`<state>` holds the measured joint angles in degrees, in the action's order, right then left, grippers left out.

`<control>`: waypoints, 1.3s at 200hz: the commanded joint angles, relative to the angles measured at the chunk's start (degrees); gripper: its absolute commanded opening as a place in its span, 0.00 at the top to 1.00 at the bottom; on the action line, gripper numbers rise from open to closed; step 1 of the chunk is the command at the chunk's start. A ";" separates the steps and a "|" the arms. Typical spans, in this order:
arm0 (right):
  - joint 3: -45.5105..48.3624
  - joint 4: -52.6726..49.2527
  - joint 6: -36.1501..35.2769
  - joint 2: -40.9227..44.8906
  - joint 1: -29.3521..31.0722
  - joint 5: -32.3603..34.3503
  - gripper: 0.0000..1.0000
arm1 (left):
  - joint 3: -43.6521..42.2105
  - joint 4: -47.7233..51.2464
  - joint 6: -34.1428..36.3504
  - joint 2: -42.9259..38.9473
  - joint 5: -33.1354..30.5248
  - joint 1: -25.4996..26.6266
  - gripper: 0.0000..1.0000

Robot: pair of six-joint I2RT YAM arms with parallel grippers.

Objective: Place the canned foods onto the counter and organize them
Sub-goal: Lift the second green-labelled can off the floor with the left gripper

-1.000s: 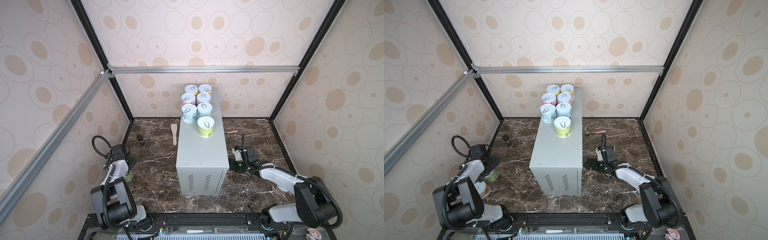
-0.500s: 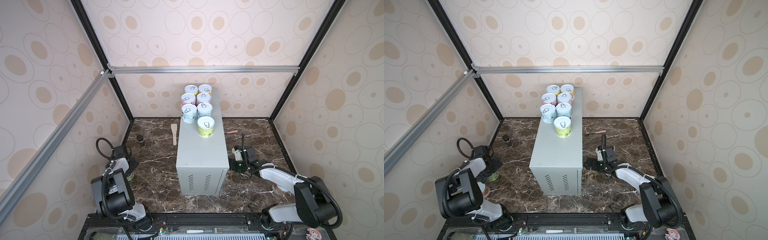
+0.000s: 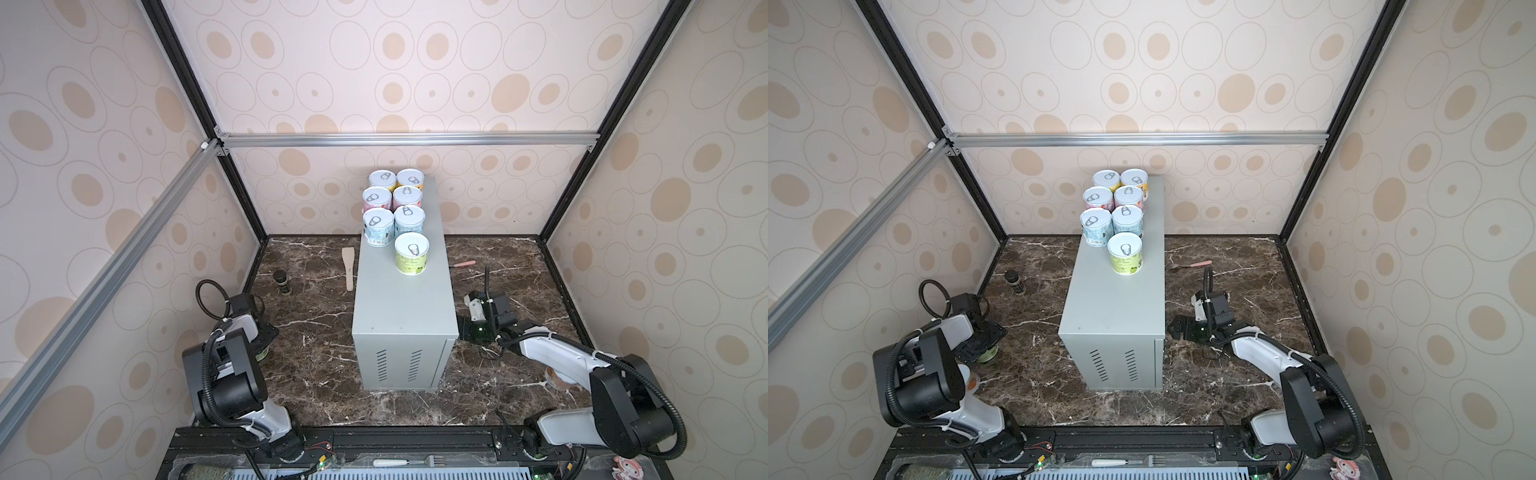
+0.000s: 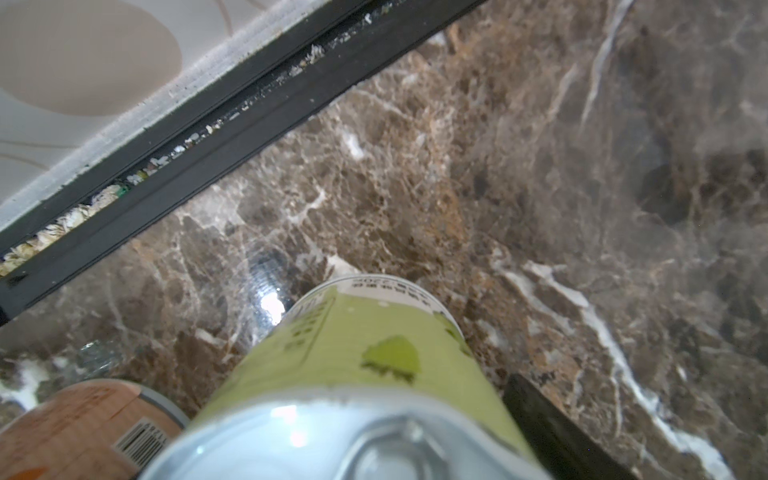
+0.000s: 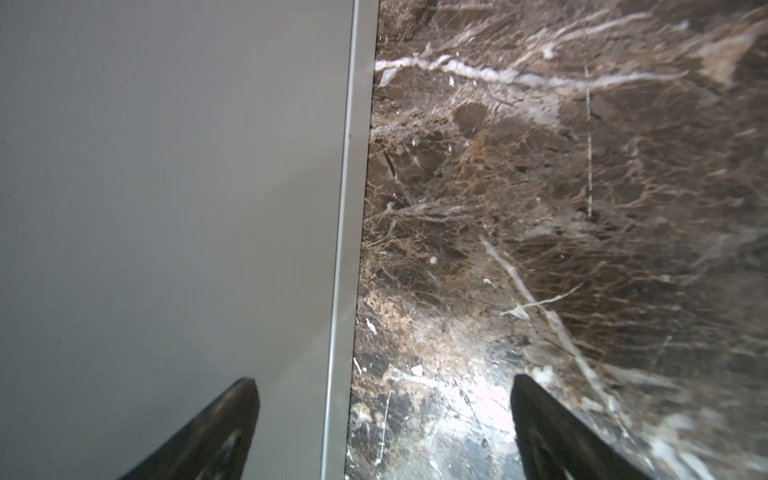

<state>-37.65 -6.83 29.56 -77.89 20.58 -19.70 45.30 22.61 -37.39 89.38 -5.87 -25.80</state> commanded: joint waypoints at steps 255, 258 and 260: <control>-1.68 -4.93 -1.27 6.55 0.47 1.75 0.03 | 7.03 4.50 3.47 -20.47 5.26 8.66 0.41; -1.69 -5.12 -1.31 6.69 0.51 1.82 0.03 | 7.40 4.95 3.40 -20.78 5.54 8.74 0.41; -1.72 -5.23 -1.38 6.83 0.47 1.87 0.03 | 7.71 5.13 3.31 -20.95 5.72 8.79 0.41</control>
<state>-37.71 -9.65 29.08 -72.86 20.58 -19.00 47.07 26.20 -34.59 72.14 -1.37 -17.61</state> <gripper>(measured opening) 0.969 0.761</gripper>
